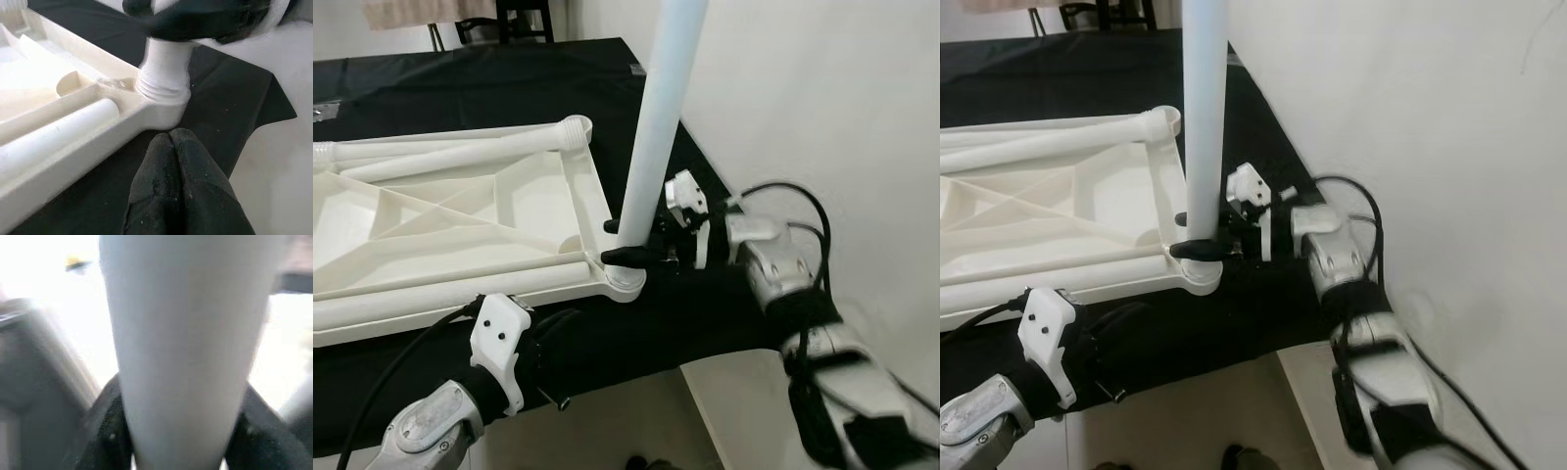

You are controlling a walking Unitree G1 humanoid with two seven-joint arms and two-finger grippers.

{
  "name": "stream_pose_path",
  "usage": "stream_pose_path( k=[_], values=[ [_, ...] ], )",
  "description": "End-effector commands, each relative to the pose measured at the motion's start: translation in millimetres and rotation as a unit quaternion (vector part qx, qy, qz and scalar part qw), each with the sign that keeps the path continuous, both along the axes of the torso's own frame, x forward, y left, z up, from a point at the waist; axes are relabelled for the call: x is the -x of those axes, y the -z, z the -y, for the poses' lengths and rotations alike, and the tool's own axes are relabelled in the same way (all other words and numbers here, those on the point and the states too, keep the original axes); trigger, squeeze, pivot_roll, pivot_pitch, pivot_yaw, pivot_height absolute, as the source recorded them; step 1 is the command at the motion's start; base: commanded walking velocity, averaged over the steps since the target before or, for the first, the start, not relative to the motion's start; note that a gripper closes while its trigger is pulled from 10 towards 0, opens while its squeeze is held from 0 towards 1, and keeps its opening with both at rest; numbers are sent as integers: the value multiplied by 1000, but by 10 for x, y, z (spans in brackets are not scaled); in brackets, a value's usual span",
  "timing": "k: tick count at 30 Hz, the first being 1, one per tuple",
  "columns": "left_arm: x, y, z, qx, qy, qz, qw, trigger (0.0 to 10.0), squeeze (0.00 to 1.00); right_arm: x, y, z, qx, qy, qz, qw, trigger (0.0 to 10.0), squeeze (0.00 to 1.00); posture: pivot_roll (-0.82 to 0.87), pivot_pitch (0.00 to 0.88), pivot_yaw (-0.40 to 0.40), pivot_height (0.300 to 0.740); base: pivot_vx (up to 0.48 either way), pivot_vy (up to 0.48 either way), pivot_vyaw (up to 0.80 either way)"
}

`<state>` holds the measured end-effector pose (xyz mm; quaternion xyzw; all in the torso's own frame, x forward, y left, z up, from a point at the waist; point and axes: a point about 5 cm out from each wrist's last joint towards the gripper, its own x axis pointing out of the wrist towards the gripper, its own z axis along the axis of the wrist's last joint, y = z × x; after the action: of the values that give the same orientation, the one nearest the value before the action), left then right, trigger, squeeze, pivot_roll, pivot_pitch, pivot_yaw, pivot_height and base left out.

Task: Building children table

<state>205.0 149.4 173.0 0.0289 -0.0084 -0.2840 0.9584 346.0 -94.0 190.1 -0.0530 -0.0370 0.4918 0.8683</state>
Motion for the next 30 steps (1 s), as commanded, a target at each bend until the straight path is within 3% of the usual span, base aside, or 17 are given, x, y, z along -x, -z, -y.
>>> stream_pose_path(
  k=[1,2,3,7,11,12,13,15,16,19,20,22,23,26,30],
  values=[
    [8,27,-12,-7,3,-10,1000,10000,0,13,445,137,63,133,-93,985,0,0,110,225,-107,740,0,0,0],
    [4,17,-34,-7,2,-10,1000,10000,0,221,629,140,77,214,-119,966,0,0,109,228,-102,740,0,0,0],
    [-6,22,-55,-12,1,-10,1000,10000,0,348,628,123,102,241,-97,960,0,0,95,223,-93,740,0,0,0],
    [-31,33,-58,-9,0,-10,1000,10000,0,329,563,104,88,219,-107,966,0,0,73,201,-85,740,0,0,0],
    [-47,40,-17,-9,3,-8,1000,10000,0,203,540,95,120,198,-88,969,0,0,92,203,-107,740,0,0,0],
    [-44,48,-13,-13,3,-8,1000,10000,0,170,492,58,110,186,-82,973,10000,0,102,202,-111,740,0,0,0],
    [-42,52,-13,-15,3,-8,1000,10000,0,183,433,5,97,181,-82,975,10000,325,101,199,-108,740,0,0,0],
    [-45,52,-13,-16,3,-8,1000,10000,0,188,359,-48,80,167,-73,980,10000,325,100,198,-107,740,0,0,0],
    [-53,48,-10,-16,3,-7,1000,10000,0,217,274,-125,68,133,-68,986,10000,1000,101,196,-107,740,0,0,0],
    [-72,39,-2,-15,5,-5,1000,10000,0,240,41,-228,42,54,-27,997,10000,1000,101,195,-106,740,0,0,0],
    [-76,39,5,-14,6,-4,1000,10000,0,218,-2,-217,32,27,-22,999,10000,820,99,194,-105,740,0,0,0],
    [-78,40,11,-14,6,-4,1000,10000,0,203,-23,-206,27,10,-21,999,10000,820,99,194,-105,740,0,0,0],
    [-81,42,18,-14,7,-4,1000,10000,0,185,-66,-173,25,-34,-13,999,10000,0,103,194,-106,740,0,0,0],
    [-88,42,40,-12,9,-3,1000,10000,0,87,-181,-55,52,-117,16,992,10000,0,110,196,-112,740,0,0,0],
    [-90,40,47,-12,9,-2,1000,10000,0,53,-229,-21,54,-137,18,989,10000,0,113,197,-115,740,0,0,0]
  ],
)
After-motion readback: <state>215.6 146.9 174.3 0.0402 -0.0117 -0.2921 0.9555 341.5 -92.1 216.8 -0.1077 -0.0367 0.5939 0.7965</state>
